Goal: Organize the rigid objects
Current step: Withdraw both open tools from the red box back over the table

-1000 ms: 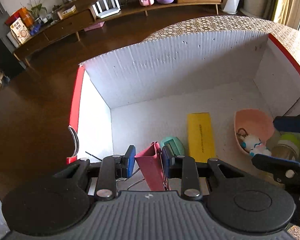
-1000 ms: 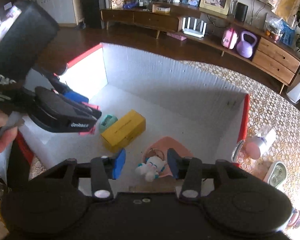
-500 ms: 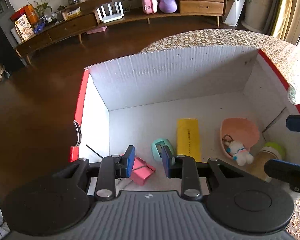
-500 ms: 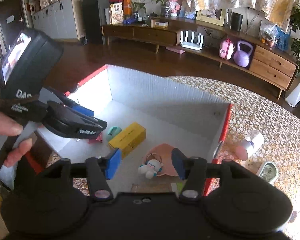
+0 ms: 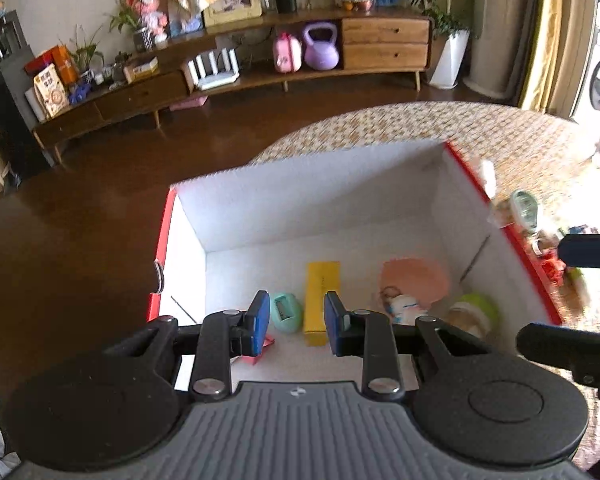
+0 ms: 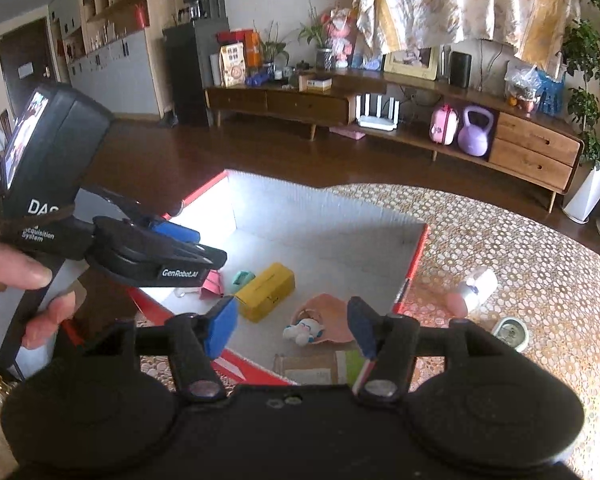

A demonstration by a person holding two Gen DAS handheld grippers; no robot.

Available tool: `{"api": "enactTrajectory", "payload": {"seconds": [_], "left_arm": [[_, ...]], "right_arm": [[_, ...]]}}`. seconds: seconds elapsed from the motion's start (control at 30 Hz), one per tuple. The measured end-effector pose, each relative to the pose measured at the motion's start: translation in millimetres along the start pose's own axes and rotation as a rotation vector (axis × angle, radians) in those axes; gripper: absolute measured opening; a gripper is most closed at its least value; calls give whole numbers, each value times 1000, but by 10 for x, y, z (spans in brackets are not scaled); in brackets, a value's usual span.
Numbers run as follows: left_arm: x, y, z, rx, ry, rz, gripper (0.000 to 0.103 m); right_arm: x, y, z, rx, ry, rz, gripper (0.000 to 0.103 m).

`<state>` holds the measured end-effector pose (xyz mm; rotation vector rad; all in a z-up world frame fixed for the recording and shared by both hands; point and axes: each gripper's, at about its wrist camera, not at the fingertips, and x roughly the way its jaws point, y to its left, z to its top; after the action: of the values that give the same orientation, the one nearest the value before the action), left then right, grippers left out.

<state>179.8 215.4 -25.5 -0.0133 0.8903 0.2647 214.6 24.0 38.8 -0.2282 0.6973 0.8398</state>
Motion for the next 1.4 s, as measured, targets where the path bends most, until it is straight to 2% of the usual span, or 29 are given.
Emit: {"api": "enactTrajectory", "payload": {"seconds": [0.43,0.7,0.8,0.83,0.87,0.93,1.13,1.23,1.33,1.4], "left_arm": [[-592,-440,-69,20,-95,-57,28],[-867,-766,-172,30,-152,-70,29],[-930,-871,-208,30,-163,-81,31],[-953,-911,-217,33,-167,-84,38],[-974,-955,-234,37,-174,-87,54],[-1024,-1029,-266,42,-202,-88,67],[-1076,-1329,-356,65,-220,-136,68],[-1058,-1498,-392,66,-224,-165,77],[-1018,-1651,-402,65,-229,-203,77],[-990,-1742,-402,65,-227,-227,83]], "right_arm": [[-562,-189,-289,51,-70,-6,75],[-990,-290,-488,84,-137,1,87],[-1123,-331,-580,89,-153,-1,88],[-1159,-335,-607,92,-156,-1,89],[-1197,-352,-639,94,-160,-2,90],[-1262,-393,-704,101,-169,-11,92],[-1431,-543,-953,109,-182,-61,101],[-1516,-647,-1094,106,-185,-97,103],[-1555,-768,-1181,110,-180,-128,103],[-1560,-861,-1236,116,-175,-149,103]]}}
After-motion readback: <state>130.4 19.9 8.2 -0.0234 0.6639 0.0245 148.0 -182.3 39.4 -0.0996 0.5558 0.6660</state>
